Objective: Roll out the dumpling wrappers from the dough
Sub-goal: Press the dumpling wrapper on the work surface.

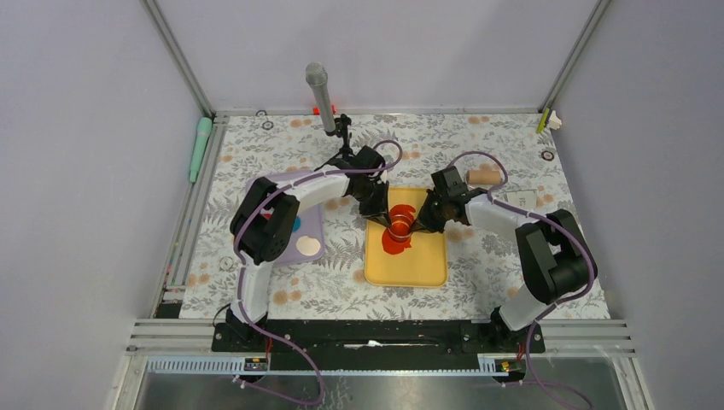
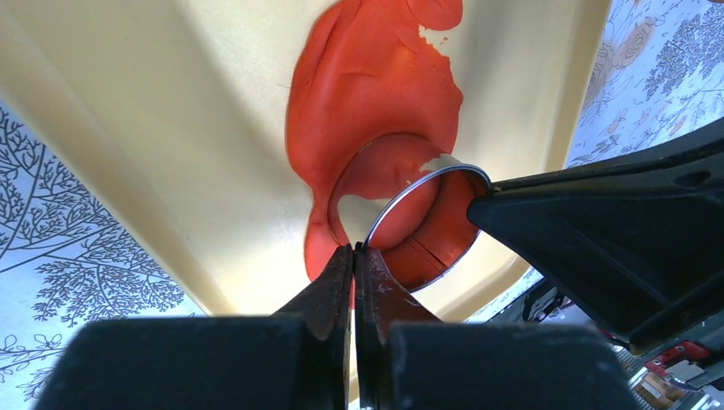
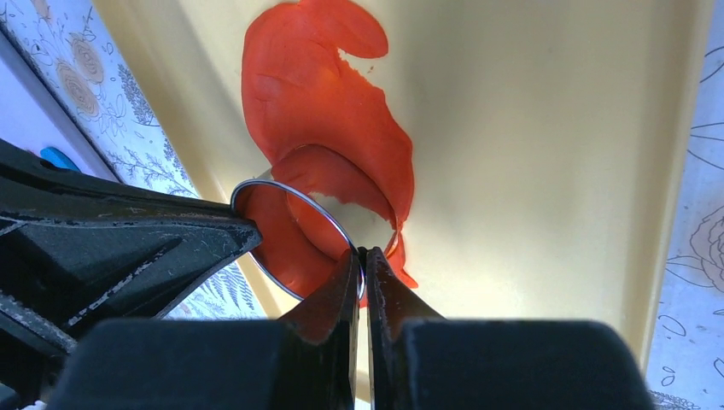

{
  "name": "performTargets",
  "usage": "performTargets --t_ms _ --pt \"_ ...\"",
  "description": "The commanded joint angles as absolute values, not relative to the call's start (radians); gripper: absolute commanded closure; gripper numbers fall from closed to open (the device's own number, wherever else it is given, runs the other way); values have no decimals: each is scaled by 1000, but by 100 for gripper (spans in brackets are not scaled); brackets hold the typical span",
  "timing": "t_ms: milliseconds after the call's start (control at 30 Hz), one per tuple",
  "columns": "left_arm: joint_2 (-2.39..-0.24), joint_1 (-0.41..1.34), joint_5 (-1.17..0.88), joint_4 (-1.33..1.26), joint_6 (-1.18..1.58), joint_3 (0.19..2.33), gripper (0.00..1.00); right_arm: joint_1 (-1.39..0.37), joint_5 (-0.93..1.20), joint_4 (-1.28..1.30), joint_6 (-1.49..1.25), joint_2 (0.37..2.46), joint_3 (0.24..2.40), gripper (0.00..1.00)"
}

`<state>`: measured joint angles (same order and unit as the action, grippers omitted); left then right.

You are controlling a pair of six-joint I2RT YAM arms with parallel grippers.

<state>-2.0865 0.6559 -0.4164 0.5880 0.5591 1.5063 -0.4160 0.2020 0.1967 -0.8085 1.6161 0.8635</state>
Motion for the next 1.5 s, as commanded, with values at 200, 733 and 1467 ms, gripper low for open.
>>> performTargets --t_ms 200,733,1467 --pt "-2250 683 -231 710 497 1447 100 -383 51 213 -790 1699 815 100" --pt "-2266 676 -213 738 485 1441 100 -467 153 227 -862 1543 688 100" --pt "-2235 676 -190 778 445 1460 100 -468 44 295 -818 1548 817 98"
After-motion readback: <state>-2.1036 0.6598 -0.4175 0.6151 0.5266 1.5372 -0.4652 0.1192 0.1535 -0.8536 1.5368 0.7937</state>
